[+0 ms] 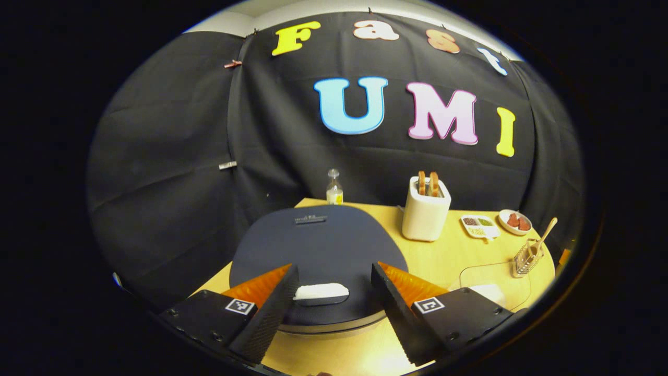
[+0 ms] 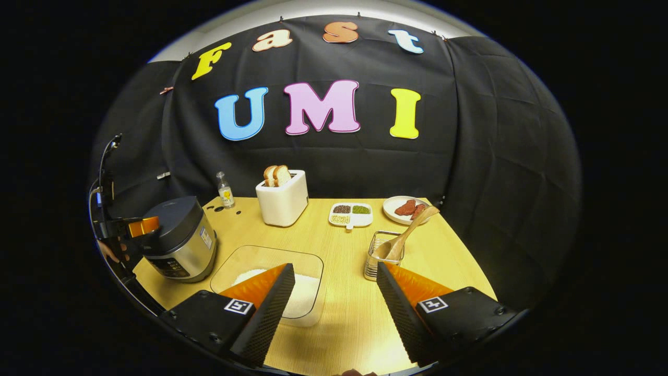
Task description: Close the left gripper, press the button to open the rice cooker; take a wooden spoon from the chopstick holder with the right hand, scoop a spoonful of rice and pour it into the rice cooker, then put the wooden spoon back into the chopstick holder.
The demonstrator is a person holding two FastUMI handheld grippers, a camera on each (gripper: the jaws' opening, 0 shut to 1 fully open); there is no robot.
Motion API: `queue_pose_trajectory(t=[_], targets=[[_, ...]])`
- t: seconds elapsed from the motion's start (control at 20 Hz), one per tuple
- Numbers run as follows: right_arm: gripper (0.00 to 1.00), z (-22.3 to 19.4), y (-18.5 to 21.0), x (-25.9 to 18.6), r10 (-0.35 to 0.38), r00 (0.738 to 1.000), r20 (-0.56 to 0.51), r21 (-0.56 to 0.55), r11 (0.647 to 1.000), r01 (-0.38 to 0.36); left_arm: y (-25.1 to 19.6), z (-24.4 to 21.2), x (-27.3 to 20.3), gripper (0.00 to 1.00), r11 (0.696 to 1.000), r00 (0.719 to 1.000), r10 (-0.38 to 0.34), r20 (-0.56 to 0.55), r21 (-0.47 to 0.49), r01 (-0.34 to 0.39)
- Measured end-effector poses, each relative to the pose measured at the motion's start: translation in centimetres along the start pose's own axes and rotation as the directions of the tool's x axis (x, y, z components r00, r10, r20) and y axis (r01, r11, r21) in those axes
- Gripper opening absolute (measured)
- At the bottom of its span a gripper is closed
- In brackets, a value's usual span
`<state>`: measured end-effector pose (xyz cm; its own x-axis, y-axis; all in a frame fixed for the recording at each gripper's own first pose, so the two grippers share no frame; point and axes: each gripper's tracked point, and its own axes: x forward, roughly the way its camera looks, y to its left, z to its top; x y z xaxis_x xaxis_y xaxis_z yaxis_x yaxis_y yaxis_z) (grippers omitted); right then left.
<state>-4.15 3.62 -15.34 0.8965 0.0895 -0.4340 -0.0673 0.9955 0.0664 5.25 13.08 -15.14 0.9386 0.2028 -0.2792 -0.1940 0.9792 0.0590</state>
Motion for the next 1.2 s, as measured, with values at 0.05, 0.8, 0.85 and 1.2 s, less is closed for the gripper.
queue_pose_trajectory(t=[0.05,0.8,0.85,1.2], targets=[[0.99,0.5,-0.3,-0.5,-0.012,1.0,0.015,-0.014,1.0,0.012,-0.4,1.2,-0.9,0.95,1.0,0.999,-0.019,0.03,0.011,0.019],[0.98,10.2,-2.9,-12.3,0.007,0.95,0.312,-0.002,1.0,-0.007,-8.0,9.3,-17.4,0.95,0.965,0.952,-0.217,0.215,-0.099,0.243],[0.98,10.1,-3.0,-12.8,0.02,0.945,0.328,-0.019,1.0,-0.015,-8.0,9.4,-18.2,0.95,0.967,0.952,-0.214,0.219,-0.091,0.238],[0.98,9.0,-4.6,-16.5,0.021,0.935,0.353,-0.012,1.0,-0.018,-9.2,9.1,-21.9,0.95,0.973,0.944,-0.221,0.243,-0.012,0.231]])
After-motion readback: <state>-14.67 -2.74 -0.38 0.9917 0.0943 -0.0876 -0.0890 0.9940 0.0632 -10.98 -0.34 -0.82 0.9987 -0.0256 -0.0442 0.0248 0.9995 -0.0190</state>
